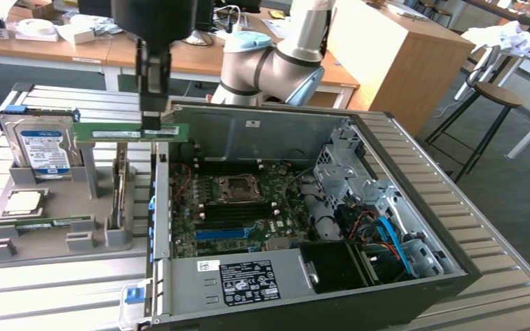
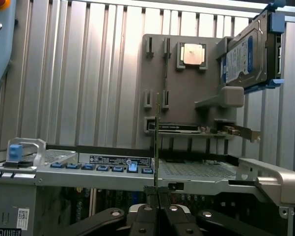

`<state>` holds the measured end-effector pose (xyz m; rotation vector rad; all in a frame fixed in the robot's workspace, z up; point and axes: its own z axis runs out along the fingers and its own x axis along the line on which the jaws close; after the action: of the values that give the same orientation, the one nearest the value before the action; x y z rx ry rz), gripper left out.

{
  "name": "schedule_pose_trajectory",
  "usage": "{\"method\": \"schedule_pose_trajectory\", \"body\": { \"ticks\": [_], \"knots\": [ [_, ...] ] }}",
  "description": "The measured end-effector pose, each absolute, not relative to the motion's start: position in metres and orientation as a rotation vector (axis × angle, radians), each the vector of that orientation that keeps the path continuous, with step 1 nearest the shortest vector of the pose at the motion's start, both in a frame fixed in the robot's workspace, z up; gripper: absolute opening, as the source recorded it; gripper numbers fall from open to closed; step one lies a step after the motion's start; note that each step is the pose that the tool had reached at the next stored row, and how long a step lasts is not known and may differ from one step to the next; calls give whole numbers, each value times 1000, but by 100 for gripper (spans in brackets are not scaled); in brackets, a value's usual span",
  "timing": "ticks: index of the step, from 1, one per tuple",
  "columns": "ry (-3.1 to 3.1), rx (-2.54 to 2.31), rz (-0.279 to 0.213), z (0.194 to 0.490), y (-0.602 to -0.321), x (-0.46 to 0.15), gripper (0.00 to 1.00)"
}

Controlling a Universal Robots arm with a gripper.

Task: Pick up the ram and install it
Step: 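Pick up the ram and move it above insertion slot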

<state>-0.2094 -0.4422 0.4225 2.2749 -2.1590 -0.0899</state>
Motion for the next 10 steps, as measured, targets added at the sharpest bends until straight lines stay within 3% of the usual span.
{"method": "schedule_pose_trajectory", "body": {
  "ticks": [10],
  "knots": [
    [-2159, 2275, -90, 423, -442, -179, 11]
  ]
}}
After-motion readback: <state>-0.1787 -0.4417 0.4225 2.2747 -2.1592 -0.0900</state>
